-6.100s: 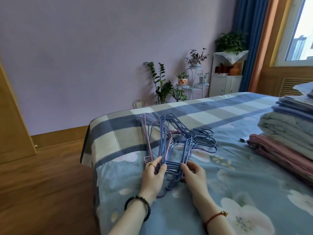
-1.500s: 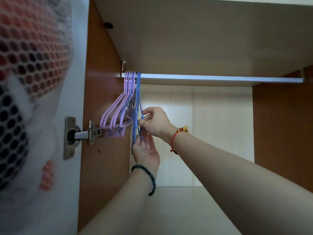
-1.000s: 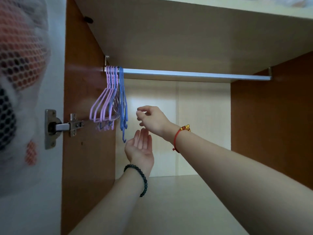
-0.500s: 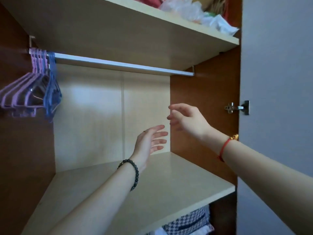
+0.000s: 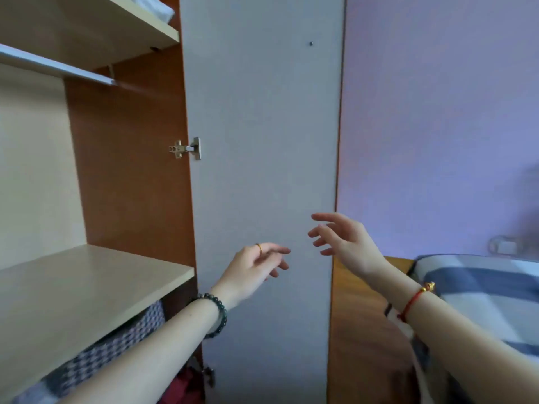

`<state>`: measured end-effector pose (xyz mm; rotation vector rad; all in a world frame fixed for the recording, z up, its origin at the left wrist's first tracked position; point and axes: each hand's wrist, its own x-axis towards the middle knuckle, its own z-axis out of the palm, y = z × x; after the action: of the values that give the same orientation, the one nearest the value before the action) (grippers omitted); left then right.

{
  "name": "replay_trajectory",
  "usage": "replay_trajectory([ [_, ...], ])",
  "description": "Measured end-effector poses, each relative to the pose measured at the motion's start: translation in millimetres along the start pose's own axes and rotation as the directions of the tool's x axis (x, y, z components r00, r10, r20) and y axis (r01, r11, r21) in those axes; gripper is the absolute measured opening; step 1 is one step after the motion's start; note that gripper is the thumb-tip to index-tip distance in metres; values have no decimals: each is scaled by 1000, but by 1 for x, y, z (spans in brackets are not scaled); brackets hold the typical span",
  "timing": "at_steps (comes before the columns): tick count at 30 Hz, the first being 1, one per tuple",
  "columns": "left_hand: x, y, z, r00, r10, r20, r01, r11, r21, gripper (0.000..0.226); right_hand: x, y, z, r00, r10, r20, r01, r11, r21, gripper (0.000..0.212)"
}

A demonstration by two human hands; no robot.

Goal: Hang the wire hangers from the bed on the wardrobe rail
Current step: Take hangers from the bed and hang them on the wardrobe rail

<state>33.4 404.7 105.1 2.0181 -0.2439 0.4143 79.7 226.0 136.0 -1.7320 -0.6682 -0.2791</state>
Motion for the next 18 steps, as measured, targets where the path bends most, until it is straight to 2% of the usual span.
replay_trajectory([
  [4,12,12,90,981,67,183,-63,998,-26,22,-42,36,-82,983,67,-172,-85,991,-103,22],
  [8,8,26,172,928,138,347,-127,990,-54,19,-93,65,-157,934,122,-336,-190,965,-180,23],
  [13,-1,36,261,852,170,495,-137,985,-102,19,-161,92,-236,815,204,-542,-351,918,-182,25],
  [18,-15,43,339,787,183,589,-89,979,-185,18,-220,115,-293,650,229,-724,-486,858,-164,26],
])
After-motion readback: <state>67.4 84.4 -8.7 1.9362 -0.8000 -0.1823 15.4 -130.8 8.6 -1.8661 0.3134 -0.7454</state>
